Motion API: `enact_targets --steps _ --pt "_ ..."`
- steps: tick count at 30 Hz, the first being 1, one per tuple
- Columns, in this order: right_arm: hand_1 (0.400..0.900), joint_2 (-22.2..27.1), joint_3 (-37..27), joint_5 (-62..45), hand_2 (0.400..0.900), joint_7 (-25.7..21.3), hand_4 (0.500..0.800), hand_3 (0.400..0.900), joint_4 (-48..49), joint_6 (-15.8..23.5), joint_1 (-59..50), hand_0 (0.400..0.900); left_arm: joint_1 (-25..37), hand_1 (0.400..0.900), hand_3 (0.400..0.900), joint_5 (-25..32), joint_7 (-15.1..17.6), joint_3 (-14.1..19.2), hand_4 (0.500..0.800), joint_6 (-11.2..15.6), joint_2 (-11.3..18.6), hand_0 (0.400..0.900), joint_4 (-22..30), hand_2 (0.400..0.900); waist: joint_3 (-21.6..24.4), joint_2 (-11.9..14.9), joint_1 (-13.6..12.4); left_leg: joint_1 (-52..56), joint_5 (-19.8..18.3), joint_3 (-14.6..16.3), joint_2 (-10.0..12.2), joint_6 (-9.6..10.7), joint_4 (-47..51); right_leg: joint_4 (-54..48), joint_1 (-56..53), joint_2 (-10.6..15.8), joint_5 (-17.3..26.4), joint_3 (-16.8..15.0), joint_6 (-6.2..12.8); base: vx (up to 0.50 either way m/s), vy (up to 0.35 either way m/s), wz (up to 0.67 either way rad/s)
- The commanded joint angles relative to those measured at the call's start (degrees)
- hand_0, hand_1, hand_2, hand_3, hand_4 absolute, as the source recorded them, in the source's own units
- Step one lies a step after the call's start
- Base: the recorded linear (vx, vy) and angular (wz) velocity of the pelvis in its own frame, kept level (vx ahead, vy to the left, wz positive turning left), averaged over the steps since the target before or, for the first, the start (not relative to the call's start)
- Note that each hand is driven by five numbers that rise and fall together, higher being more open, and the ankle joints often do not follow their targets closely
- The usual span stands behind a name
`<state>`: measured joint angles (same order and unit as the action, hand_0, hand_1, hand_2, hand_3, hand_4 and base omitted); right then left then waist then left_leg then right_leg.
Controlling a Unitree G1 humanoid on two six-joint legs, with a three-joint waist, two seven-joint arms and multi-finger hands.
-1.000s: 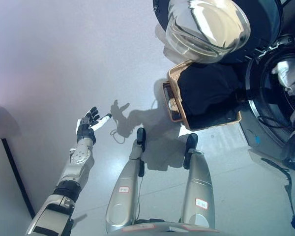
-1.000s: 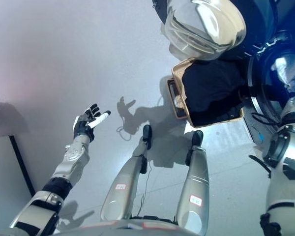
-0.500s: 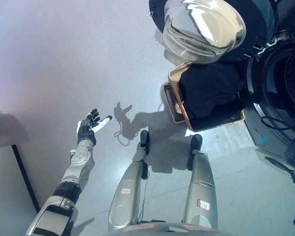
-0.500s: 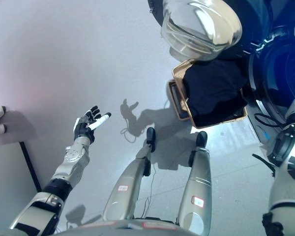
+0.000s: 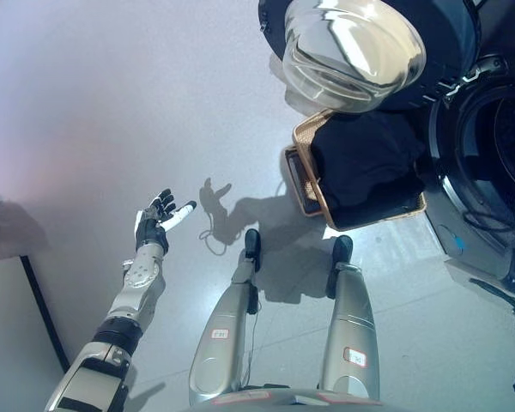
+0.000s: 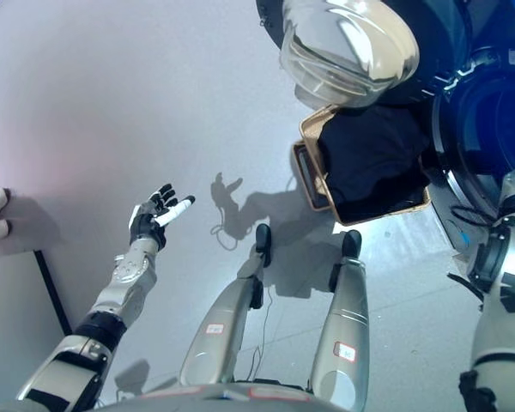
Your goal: Put the clothes in the basket into the washing machine.
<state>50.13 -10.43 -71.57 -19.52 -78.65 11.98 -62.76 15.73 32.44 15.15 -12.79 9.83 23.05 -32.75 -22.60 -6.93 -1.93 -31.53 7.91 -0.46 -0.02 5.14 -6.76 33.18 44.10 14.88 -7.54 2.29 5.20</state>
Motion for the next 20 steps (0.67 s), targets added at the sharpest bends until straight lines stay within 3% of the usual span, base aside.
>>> enact_targets --steps 1,12,20 --pt "0.9 1.36 10.01 12.31 0.9 4.83 0.8 0.9 1.57 -1.64 4.22 0.9 -1.65 0.9 0.9 -1.28 -0.39 2.09 0.8 4.22 1.85 0.9 -0.88 0.9 6.56 2.25 0.81 1.5 -3.09 -3.97 5.69 5.31 -1.57 -6.78 -3.01 0.88 6.49 -2.78 3.11 -0.03 -0.02 -0.08" --pt "0.9 -7.01 24.8 49.77 0.9 2.41 0.8 0.9 11.43 -3.81 13.06 0.9 3.66 0.9 0.9 -5.33 0.46 1.93 0.8 5.28 0.75 0.9 -6.03 0.9 5.98 4.7 2.35 4.36 -4.6 -4.25 5.54 3.83 -3.39 -9.89 -7.75 0.17 9.0 -3.07 3.3 0.0 0.014 -0.11" --pt "0.9 -12.74 26.75 58.92 0.9 3.15 0.8 0.9 9.27 -5.91 17.83 0.9 7.52 0.9 0.9 -8.56 -0.3 -0.28 0.8 3.66 -0.13 0.9 -13.24 0.9 7.83 5.94 3.81 10.7 -7.03 -2.73 5.66 3.08 -3.9 -16.01 -15.65 0.08 11.5 -3.15 3.88 0.06 0.04 -0.18"
